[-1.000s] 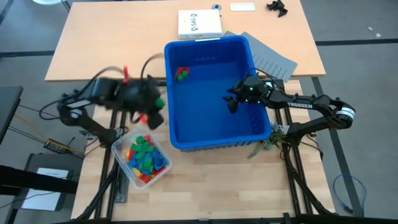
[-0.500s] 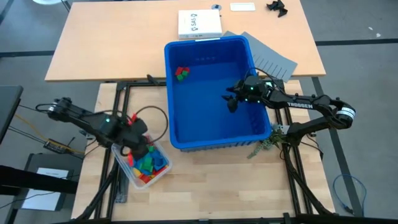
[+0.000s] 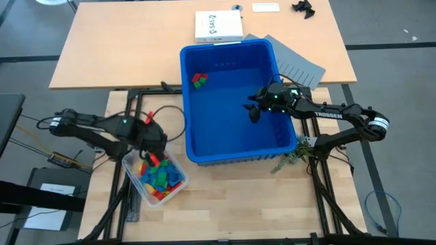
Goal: Sort Items/Unsort Items
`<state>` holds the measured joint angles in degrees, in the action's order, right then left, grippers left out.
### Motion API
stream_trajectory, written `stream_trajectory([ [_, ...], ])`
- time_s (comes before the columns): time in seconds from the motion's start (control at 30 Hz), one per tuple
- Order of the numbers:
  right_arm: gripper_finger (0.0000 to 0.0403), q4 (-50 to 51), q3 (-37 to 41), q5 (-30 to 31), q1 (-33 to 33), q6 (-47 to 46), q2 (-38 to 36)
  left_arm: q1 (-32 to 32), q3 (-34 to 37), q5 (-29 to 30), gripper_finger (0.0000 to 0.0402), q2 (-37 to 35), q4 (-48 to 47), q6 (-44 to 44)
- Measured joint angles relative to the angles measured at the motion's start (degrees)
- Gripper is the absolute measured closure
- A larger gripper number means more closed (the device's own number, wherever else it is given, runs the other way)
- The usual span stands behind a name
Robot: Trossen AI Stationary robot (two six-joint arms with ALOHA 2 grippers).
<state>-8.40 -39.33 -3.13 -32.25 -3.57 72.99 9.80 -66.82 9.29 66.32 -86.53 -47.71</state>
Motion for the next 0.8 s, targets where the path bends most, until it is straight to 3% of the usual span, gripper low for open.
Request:
stream_trajectory([
  [0.23,0.0174,-0.34,0.0,0.02,0.0,0.2,0.0,-8.83,-11.76,4.67,0.0127,0.07,11.65,12.58],
  [0.47,0.0174,-0.9,0.0,-1.11,0.0,-0.8,0.02,-16.3,-23.34,16.39,0.0128,4.05,19.84,29.36],
  [0.6,0.0174,-2.28,0.0,-1.16,0.0,-1.22,0.02,-21.21,-26.38,15.61,0.0128,9.9,30.32,41.5],
  [0.8,0.0174,-3.17,0.0,-0.92,0.0,-2.84,0.02,-28.88,-32.79,14.57,0.0128,22.51,37.71,50.62],
])
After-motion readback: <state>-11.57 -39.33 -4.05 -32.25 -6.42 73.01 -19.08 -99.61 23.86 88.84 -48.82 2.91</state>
